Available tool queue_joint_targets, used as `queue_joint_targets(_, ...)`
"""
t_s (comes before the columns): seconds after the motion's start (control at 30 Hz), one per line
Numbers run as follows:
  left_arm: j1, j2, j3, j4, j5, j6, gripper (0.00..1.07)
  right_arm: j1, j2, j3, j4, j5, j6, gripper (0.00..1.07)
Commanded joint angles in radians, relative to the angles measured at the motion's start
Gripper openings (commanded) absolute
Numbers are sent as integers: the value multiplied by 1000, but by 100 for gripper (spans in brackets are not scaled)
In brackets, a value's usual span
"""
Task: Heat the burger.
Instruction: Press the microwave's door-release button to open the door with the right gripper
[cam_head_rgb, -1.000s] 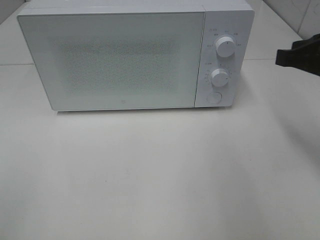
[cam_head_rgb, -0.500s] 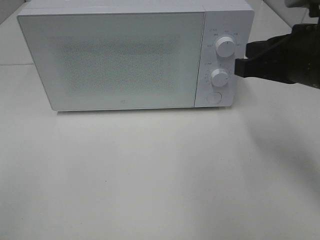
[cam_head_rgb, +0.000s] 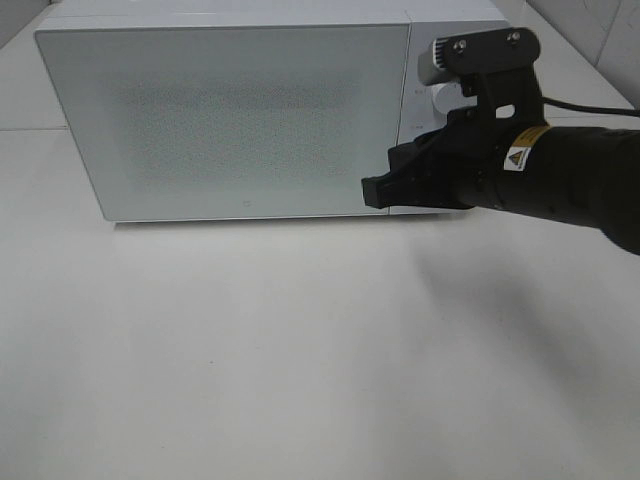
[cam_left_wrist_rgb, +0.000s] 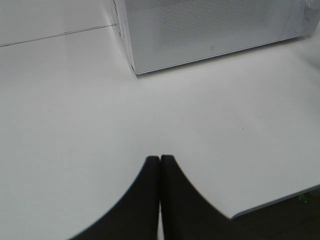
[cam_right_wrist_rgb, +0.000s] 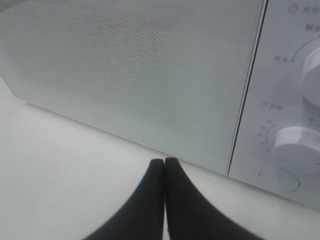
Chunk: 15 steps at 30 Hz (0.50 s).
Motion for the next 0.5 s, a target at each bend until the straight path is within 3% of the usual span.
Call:
queue_joint_targets(0.03, 4, -22, 2, -4, -14, -5, 0, 1, 62, -11, -1, -67, 9, 0)
queue_joint_targets(0.5, 4, -22, 2, -4, -14, -5, 0, 0, 248, -11, 2, -267, 258, 0)
